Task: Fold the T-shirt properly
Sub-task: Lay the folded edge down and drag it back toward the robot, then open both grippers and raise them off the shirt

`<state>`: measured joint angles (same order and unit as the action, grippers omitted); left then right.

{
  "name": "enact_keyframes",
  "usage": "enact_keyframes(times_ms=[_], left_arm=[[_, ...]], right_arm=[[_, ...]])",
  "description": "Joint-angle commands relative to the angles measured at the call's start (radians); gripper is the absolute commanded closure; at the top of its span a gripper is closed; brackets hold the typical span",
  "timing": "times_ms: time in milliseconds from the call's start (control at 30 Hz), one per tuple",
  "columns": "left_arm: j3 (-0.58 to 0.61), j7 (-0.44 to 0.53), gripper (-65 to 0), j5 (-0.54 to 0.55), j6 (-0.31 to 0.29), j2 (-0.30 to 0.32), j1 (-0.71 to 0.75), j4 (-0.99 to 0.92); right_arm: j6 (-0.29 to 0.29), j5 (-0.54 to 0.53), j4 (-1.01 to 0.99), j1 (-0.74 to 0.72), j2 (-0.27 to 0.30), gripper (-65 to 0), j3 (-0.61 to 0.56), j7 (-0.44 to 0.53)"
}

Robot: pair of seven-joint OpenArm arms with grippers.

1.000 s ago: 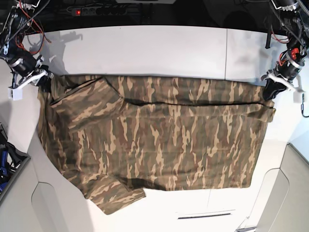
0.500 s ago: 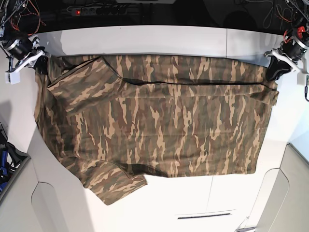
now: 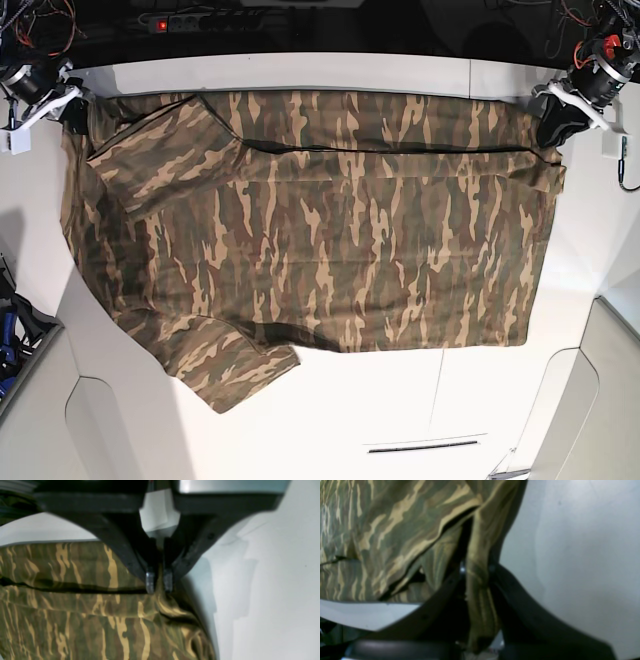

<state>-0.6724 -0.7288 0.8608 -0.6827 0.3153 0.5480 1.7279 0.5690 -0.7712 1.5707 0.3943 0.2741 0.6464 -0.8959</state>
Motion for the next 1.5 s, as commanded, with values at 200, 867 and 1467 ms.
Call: enact_keyframes(times_ms=[200, 867, 1467], left_arm=[[-0.039, -0.018, 0.0, 0.022, -0.015, 0.014, 0.004, 0.017], [-0.048, -0.080, -18.5, 0.064, -0.015, 0.012, 0.020, 0.017], [-0.226, -0.084, -25.9, 0.168, -0.015, 0.018, 0.014, 0.018]], right_arm=[[0.004, -0.022, 0.016, 0.036, 0.017, 0.0, 0.013, 0.008], [0.004, -0.016, 0.016, 0.032, 0.024, -25.9, 0.045, 0.041], [0.003, -0.039, 0.016, -0.058, 0.130, -25.9, 0.216, 0.108]])
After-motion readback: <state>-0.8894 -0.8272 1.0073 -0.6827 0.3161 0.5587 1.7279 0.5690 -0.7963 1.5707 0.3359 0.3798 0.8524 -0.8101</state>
